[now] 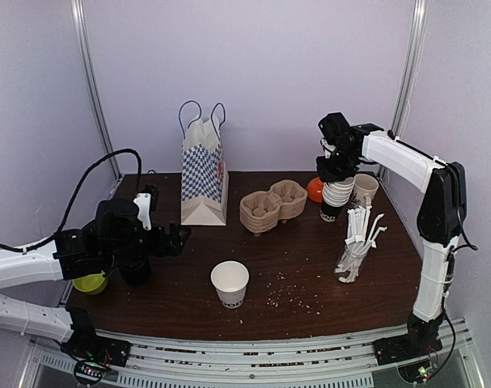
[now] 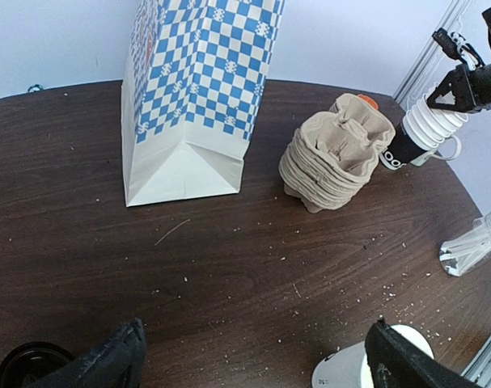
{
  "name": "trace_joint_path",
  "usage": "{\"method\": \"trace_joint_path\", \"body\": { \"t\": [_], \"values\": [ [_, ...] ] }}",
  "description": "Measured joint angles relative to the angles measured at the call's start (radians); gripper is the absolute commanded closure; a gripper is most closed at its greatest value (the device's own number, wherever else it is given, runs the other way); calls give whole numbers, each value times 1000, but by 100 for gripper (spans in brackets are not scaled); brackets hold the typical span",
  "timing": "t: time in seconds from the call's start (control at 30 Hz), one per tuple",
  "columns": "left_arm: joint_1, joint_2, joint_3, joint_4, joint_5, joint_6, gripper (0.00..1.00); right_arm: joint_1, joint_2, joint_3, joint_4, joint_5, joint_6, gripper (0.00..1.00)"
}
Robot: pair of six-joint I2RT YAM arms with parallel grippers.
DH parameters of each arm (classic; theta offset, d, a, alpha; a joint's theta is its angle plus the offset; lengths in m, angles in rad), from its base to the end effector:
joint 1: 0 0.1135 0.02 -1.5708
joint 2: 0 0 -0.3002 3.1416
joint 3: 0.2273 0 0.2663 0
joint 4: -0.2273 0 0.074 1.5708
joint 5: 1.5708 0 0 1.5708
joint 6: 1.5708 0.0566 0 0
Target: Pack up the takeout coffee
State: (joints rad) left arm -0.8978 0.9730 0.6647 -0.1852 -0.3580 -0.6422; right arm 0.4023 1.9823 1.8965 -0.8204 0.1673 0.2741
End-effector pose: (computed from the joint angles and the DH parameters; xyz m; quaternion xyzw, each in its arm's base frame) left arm 0.1578 -0.1662 0.2799 0.0171 0.8494 -0.2417 0.4688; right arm 0.4488 0.1807 0.3240 -0.0331 0.9418 0.0333 0.3329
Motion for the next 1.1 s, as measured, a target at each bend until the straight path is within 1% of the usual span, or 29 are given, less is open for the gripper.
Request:
{"method": "trace_joint_path", "body": {
  "t": [0.1, 0.23, 0.33, 0.53, 0.7, 0.87, 0.93, 1.0, 1.1],
  "values": [
    [0, -7, -2, 0, 0, -3, 2, -1, 1, 1, -14, 3, -3, 71],
    [0, -14, -4, -4, 0, -5, 2, -1, 1, 4, -23, 3, -1, 59],
    [0, -14, -4, -4, 0, -7, 2, -1, 1, 18, -28, 3, -1, 48],
    [0, -18, -4, -13, -2, -11, 2, -1, -2, 57, -35, 2, 1, 35],
    [1, -19, -4, -34, -17, -18, 2, 2, -40, 63, -42, -2, 7, 29],
    [32, -19, 0, -90, -32, -35, 2, 41, -145, 60, -38, -4, 18, 28],
    [60, -19, 10, -129, -35, -51, 2, 98, -224, 16, 0, 1, 21, 29],
    [99, -19, 27, -176, -39, -76, 2, 196, -333, -88, 65, 8, 21, 29],
    [154, -24, 45, -241, -40, -110, 2, 380, -489, -292, 186, 8, 22, 29]
  ]
}}
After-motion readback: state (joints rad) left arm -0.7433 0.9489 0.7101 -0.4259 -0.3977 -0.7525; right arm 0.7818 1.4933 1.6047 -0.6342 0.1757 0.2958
